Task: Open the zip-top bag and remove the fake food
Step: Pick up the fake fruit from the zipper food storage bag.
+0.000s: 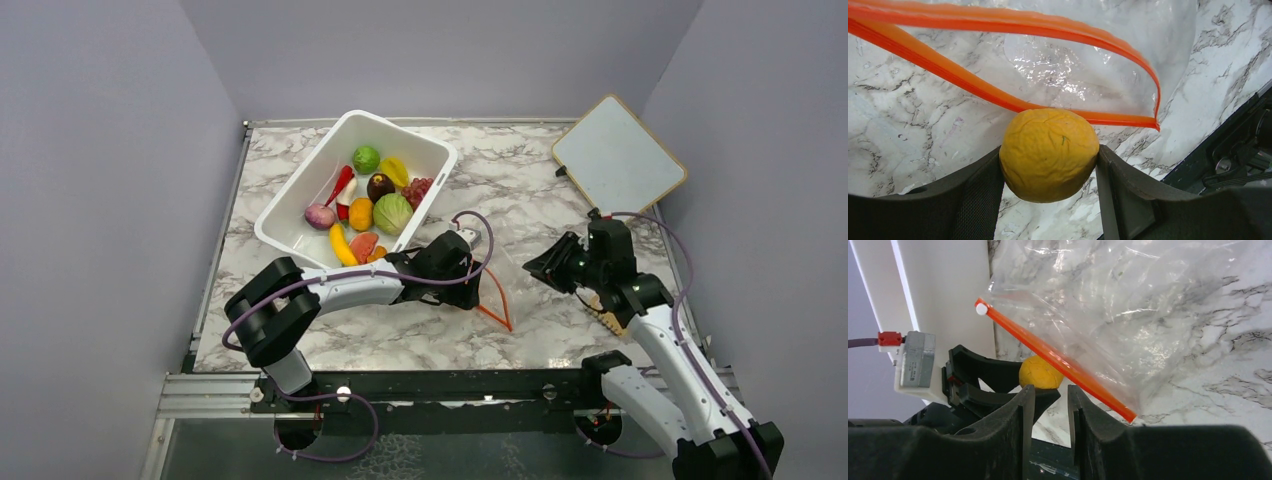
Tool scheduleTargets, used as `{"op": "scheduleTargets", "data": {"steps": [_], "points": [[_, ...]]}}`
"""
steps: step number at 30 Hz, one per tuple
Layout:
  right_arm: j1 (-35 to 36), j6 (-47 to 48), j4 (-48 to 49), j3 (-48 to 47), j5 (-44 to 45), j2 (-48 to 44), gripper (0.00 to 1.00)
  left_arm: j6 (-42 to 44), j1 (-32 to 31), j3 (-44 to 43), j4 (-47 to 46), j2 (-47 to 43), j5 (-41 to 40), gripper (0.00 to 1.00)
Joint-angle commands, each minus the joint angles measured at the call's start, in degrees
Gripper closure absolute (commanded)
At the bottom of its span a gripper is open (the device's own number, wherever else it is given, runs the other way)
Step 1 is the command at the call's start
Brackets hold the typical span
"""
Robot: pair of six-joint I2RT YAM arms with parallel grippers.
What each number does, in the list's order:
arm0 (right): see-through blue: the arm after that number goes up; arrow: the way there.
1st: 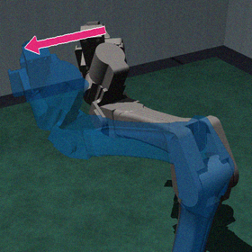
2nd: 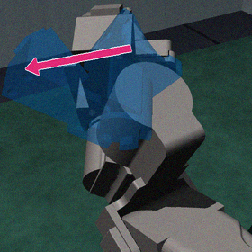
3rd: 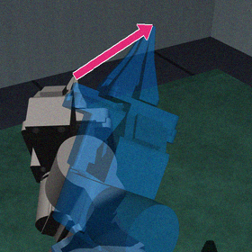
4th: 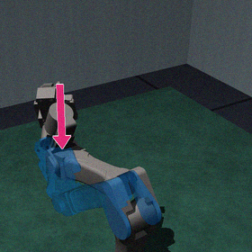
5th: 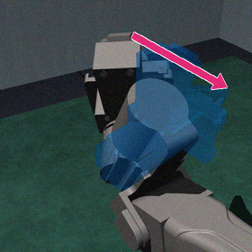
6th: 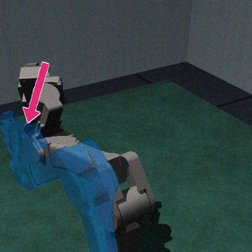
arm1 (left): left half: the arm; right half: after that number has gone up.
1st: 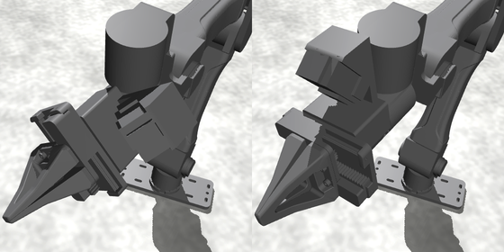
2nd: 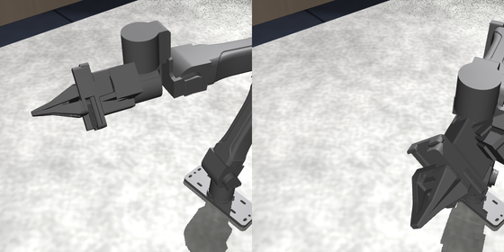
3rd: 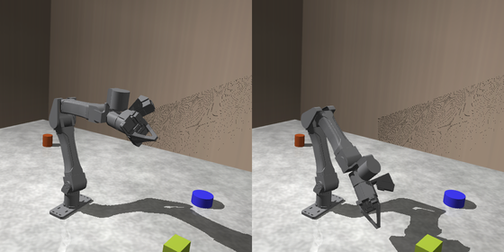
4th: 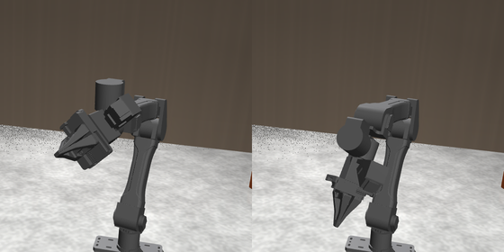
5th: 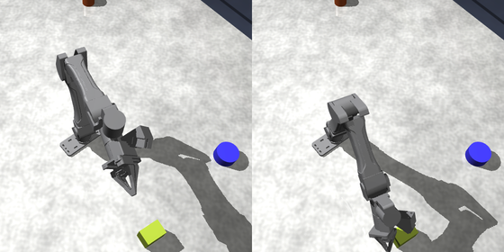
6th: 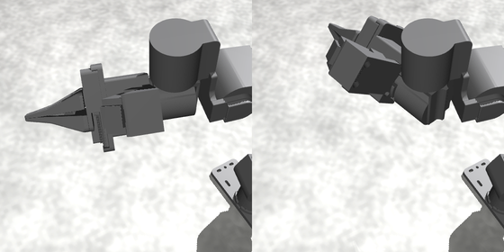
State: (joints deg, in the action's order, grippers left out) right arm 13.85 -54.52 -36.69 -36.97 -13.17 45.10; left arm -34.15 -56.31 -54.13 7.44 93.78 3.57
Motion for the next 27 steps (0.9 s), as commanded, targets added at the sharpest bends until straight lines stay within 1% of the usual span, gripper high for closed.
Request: {"op": "scheduleTargets", "data": {"steps": [1, 2, 4, 6, 8, 10, 13, 17, 19, 21, 24, 27], "points": [[0.13, 3.5, -2.24, -4.82, 2.92, -1.38, 0.66, -0.3, 0.1, -0.1, -0.01, -0.21, -1.24, 0.82], [0.13, 4.46, -1.41, -4.97, 3.23, -2.54, 0.64, -0.35, 0.15, -0.1, 0.09, -0.32, -1.39, 0.83], [0.13, 6.72, 4.14, -3.57, 0.72, -4.55, 0.63, -0.26, 0.15, -0.15, 0.27, -0.62, -1.69, 0.83], [0.13, 8.21, 9.47, -2.11, -3.2, -3.28, 0.64, -0.22, 0.15, -0.17, 0.42, -1.01, -1.81, 0.82], [0.13, 10.51, 11.28, -3.4, -6.45, 2.18, 0.65, -0.21, 0.1, -0.14, 0.66, -1.49, -2.06, 0.83], [0.13, 13.51, 10.47, -6.36, -8.54, 9.65, 0.7, -0.35, 0.13, 0.02, 0.74, -2.32, -2.43, 0.83], [0.13, 16.62, 8.91, -10.53, -7.7, 19.28, 0.78, -0.35, 0.15, 0.16, 0.87, -4.15, -3.05, 0.83], [0.09, 19.13, 12.57, -11.11, -7.02, 28.25, 0.79, 0.2, 0.15, 0.25, 1.62, -7.59, -5.17, 0.83], [0.28, 20.13, 12.53, -11.32, -9.4, 32.8, 0.81, 0.8, 0.15, -0.14, 2.41, -9.49, -6.6, 0.83], [0.81, 21.11, 13.46, -10.0, -11.1, 36.21, 0.82, 1.74, 0.15, -0.71, 3.67, -11.35, -8.46, 0.83], [1.03, 20.11, 15.62, -5.52, -9.41, 39.44, 0.85, 3.55, 0.44, -1.83, 5.71, -13.8, -12.28, 0.83], [1.14, 18.84, 17.28, -1.33, -9.58, 39.36, 0.86, 5.63, 1.55, -3.37, 7.97, -15.63, -14.54, 0.83]]}}
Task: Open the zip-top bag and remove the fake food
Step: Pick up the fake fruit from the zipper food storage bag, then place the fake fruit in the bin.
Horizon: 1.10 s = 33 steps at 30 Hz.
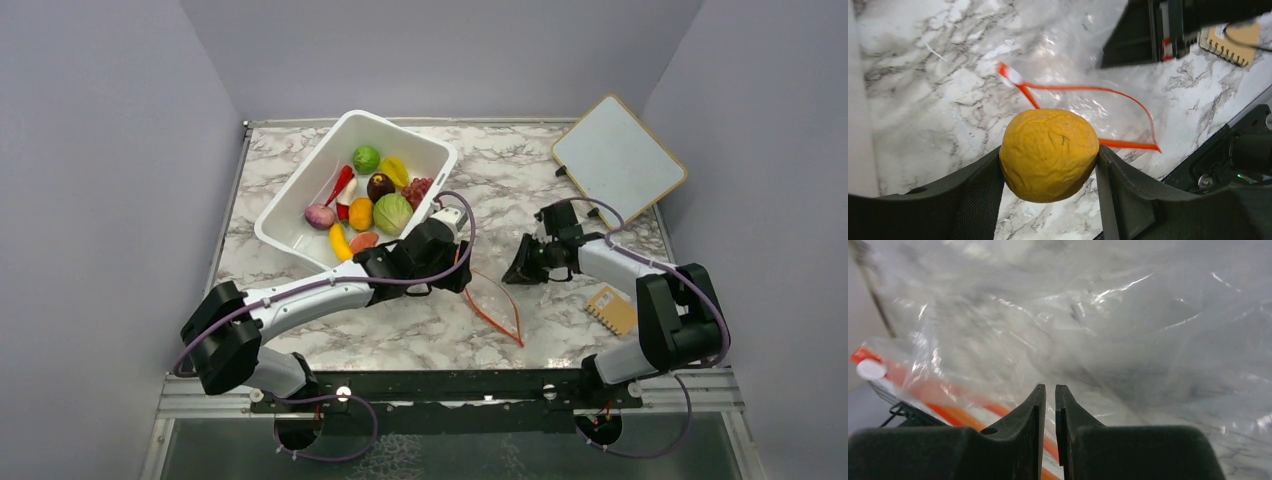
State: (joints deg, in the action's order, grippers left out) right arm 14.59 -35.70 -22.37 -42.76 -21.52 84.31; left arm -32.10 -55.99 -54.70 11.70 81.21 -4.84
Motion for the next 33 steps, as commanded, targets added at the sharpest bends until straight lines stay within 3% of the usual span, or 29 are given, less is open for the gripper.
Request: {"op": "scheduleTargets", "data": {"steps": [1, 6, 10, 18, 29, 33], "points": [[0.37, -0.97, 3.81, 6.17, -1.09, -0.84, 0.87, 4.03, 1.73, -3.31, 4.58, -3.57, -6.6, 0.83], [0.44, -7.78, 6.23, 14.53, -1.91, -9.52, 0.86, 5.97, 6.75, -5.09, 6.71, -6.58, -5.8, 0.83], [0.44, -12.12, 5.5, 18.47, -2.86, -22.04, 0.83, 6.39, 15.28, -5.72, 8.4, -8.57, -2.63, 0.83], [0.44, -12.27, 0.81, 15.69, -3.36, -38.18, 0.71, 6.93, 27.57, -5.65, 11.67, -10.06, 0.04, 0.83], [0.44, -10.67, -1.24, 12.33, -7.02, -38.38, 0.67, 4.66, 35.95, 0.55, 12.01, -8.86, 3.14, 0.83], [0.44, -9.64, -0.98, 11.68, -7.88, -38.72, 0.59, 4.92, 37.34, 1.96, 11.97, -7.16, 3.74, 0.7]]}}
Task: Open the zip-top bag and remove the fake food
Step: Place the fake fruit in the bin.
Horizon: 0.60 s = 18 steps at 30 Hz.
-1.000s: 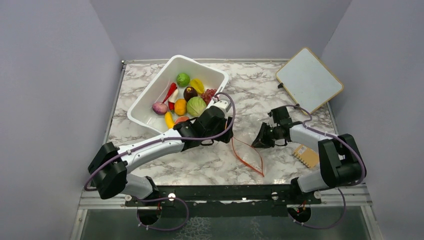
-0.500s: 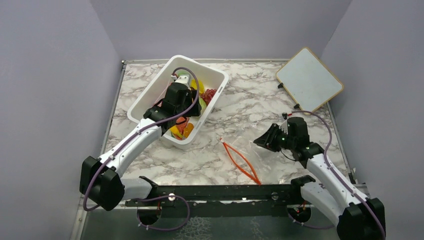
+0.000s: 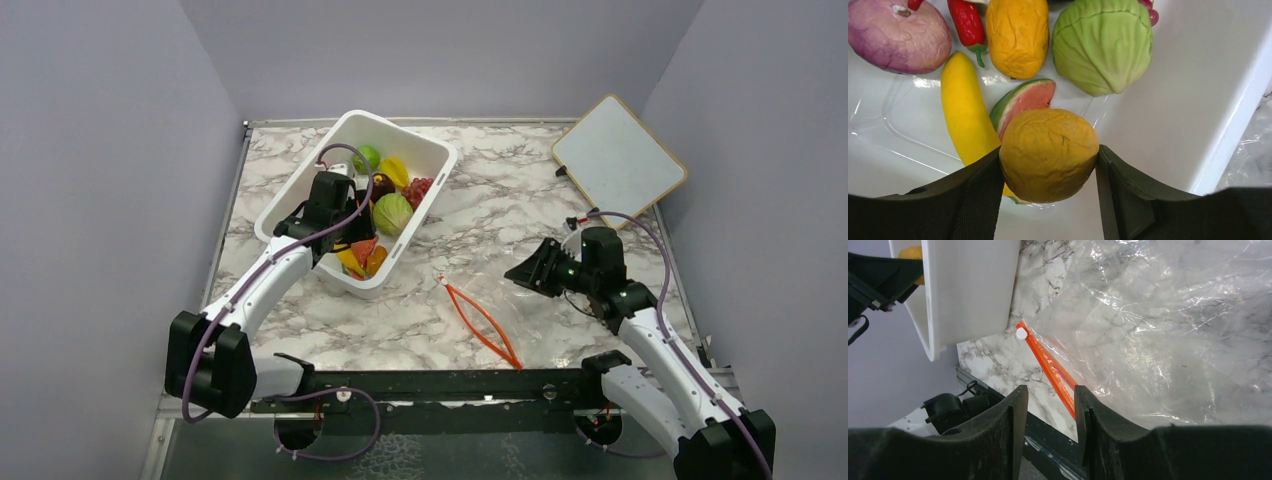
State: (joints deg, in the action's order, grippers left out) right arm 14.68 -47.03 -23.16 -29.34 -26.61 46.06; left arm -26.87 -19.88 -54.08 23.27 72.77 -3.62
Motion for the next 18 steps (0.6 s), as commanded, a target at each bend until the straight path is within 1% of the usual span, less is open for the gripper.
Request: {"op": "scheduleTargets", "data": {"steps": [1, 6, 8, 9, 10, 11, 15, 18], "points": [[0.35, 1.87, -0.33, -2.01, -2.54, -0.74, 0.57, -0.22, 1.55, 1.55, 0.18, 1.6, 2.6, 0.66], [0.35, 2.76, -2.27, -3.71, -0.64, -1.28, 0.55, -0.62, 2.31, 1.15, -0.03, 2.02, 2.81, 0.31], [0.35, 3.38, -3.82, -4.65, 0.65, -1.06, 0.55, -1.01, 2.3, 0.76, -0.03, 1.19, 2.39, 0.2], [0.36, 3.74, -4.64, -5.64, 1.65, -0.88, 0.54, -1.01, 2.38, 0.43, 0.07, 0.74, 2.44, 0.16], [0.35, 4.31, -5.41, -6.51, 2.68, -0.81, 0.54, -1.18, 2.31, -0.15, 0.35, 0.26, 2.46, 0.05], [0.35, 4.92, -6.23, -7.44, 3.8, -0.78, 0.54, -1.25, 2.38, -0.53, 0.55, -0.21, 2.4, 0.01], [0.35, 8.54, -9.03, -12.48, 9.69, -0.95, 0.49, -1.34, 2.4, -3.37, 2.16, -2.56, 1.85, 0.01], [0.35, 12.56, -8.27, -16.57, 13.81, -1.38, 0.48, -1.56, 2.4, -6.19, 3.73, -5.17, -1.14, 0.01]]}}
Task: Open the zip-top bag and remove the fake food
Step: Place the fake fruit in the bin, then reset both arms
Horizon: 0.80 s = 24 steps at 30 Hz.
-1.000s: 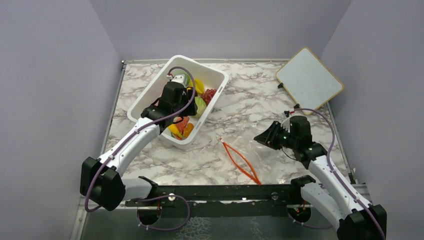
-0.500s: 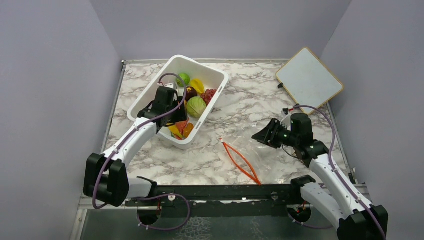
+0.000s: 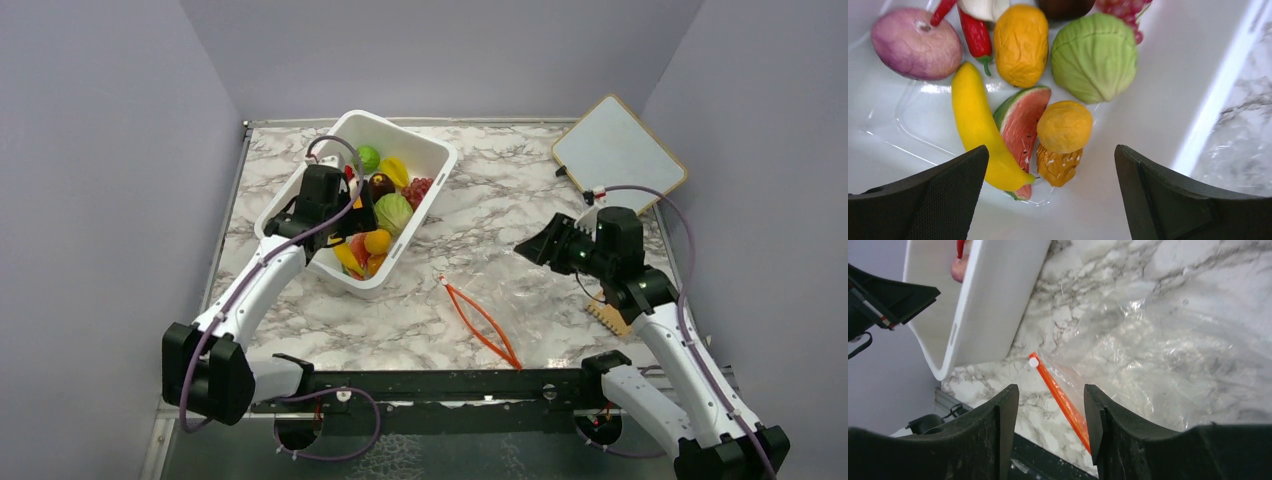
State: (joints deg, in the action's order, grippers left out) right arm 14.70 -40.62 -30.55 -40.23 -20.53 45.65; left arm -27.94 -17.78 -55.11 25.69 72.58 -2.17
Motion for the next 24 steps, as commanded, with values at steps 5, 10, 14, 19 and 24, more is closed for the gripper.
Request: {"op": "scheduleTargets", "data": {"steps": [5, 10, 14, 19, 24], "points": [[0.33, 14.94, 4.59, -12.29, 14.51, -2.08, 0.41, -0.35, 0.21, -10.81, 4.72, -9.82, -11.53, 0.01], [0.33, 23.82, 8.45, -19.23, 21.48, -1.55, 0.28, 2.63, 0.2, -15.75, 7.63, -13.37, -18.31, 0.01], [0.33, 30.89, 9.64, -23.86, 24.48, -0.22, 0.08, 4.5, 0.2, -19.87, 9.45, -13.89, -21.7, 0.01], [0.33, 37.78, 10.03, -28.89, 28.38, 1.94, 0.0, 6.18, 0.21, -25.24, 10.68, -13.55, -25.39, 0.01], [0.35, 39.52, 9.66, -31.22, 28.24, 2.33, 0.0, 6.23, 0.2, -26.84, 10.99, -13.86, -27.43, 0.01]]}}
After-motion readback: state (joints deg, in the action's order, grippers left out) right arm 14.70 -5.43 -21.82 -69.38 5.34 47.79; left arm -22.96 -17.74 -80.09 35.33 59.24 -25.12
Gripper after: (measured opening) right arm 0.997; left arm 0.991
